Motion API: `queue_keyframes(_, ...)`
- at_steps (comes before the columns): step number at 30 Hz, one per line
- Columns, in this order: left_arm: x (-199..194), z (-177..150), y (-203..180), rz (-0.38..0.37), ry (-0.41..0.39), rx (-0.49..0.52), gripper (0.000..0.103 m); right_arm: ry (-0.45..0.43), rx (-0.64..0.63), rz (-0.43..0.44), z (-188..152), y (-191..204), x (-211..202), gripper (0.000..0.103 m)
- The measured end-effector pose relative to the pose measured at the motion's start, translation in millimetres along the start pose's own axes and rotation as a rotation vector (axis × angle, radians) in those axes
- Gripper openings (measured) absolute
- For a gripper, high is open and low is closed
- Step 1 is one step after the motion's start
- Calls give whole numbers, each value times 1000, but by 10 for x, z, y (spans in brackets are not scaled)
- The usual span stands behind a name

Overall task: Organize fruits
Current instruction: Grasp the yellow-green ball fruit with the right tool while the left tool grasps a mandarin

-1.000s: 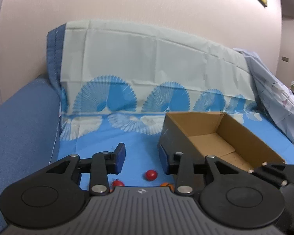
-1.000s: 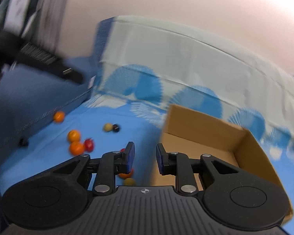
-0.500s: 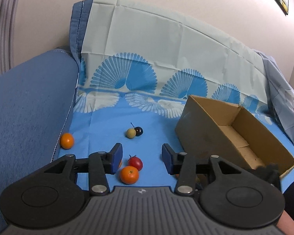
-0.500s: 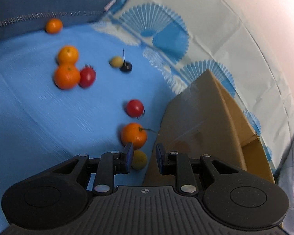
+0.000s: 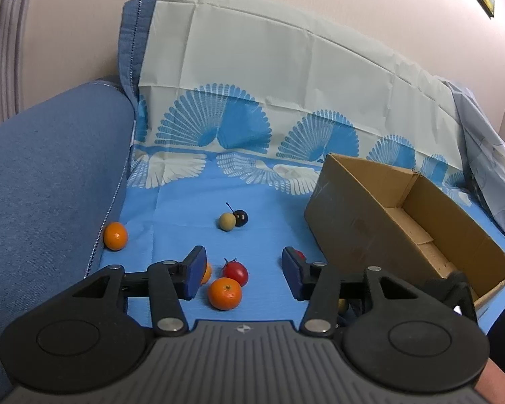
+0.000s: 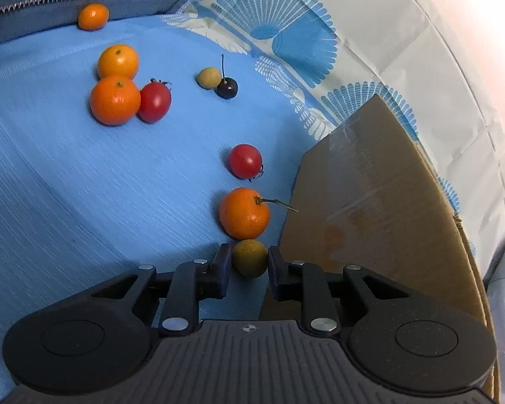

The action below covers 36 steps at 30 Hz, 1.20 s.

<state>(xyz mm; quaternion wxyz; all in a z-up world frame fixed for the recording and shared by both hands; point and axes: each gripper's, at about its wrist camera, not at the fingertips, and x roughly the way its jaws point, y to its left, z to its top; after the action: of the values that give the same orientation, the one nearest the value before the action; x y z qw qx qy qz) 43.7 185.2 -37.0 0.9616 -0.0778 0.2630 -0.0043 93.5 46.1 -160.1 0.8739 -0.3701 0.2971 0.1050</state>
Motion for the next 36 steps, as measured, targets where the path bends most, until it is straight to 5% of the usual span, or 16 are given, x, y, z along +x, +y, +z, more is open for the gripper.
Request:
queue_keyframes(4,-12,-7,60,22,2,-34,56,-45,44,48,12,-46,-157,23)
queue_keyframes(8,65,-4,183,58,48,-89,54,-91,126,202,52,-115,-443,23)
queue_keyframes(11,218,-17,251,103,124,-111,38,-57,232,352,48,-193,-553,24)
queue_keyframes(14,402,-42,262,116,194,-96,38,-33,262,407,28,-215,-563,24)
queue_keyframes(22,706,-121,124,76,247,10,43,38,350,482,-30,-247,-421,28)
queue_keyframes(27,887,-165,86,61,254,-3,58,59,363,496,-52,-246,-319,29)
queue_keyframes(36,1256,-325,-91,149,308,48,60,46,352,483,-50,-258,-356,27)
